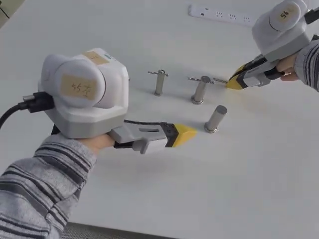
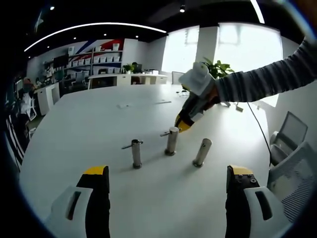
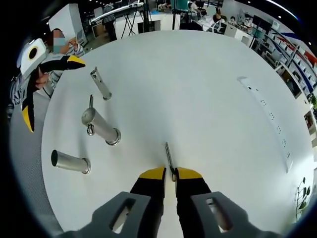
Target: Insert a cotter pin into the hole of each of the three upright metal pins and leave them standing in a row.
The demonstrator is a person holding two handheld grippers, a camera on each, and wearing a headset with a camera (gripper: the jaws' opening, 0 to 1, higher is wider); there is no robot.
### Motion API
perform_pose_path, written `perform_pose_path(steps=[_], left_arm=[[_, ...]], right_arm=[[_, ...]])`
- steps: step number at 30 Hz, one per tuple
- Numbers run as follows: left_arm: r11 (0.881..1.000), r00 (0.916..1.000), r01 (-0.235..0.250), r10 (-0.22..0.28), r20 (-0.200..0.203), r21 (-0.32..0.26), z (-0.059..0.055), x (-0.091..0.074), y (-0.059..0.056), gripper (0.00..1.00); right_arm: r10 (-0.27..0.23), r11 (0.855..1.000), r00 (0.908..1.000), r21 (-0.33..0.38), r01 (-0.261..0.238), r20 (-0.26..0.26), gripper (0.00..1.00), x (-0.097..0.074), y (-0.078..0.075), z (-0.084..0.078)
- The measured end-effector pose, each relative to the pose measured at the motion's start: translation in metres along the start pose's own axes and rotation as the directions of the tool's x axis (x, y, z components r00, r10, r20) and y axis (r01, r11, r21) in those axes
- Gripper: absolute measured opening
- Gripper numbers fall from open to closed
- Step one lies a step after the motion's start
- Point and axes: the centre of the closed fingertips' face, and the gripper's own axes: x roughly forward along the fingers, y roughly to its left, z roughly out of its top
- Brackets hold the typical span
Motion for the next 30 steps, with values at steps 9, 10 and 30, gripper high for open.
perform_pose_path(steps=[9,10,30], left_arm=[[1.0,1.0,0.001,-0.001,-0.007,-0.003,-0.002,-0.001,0.0,0.97],[1.0,1.0,0.001,-0.001,-0.008,-0.003,-0.002,-0.001,0.0,0.97],[1.0,0.9992,0.01,-0.009,0.038,-0.021,0.011,-0.001,-0.004,0.89]], right_arm=[[-0.031,0.998,0.9991,-0.05,0.029,-0.029,0.0,0.0,-0.002,-0.001],[-0.033,0.998,0.999,-0.059,0.031,-0.031,0.0,0.0,-0.003,-0.001],[-0.127,0.959,0.9841,-0.239,0.154,0.124,0.0,-0.043,0.005,0.015]])
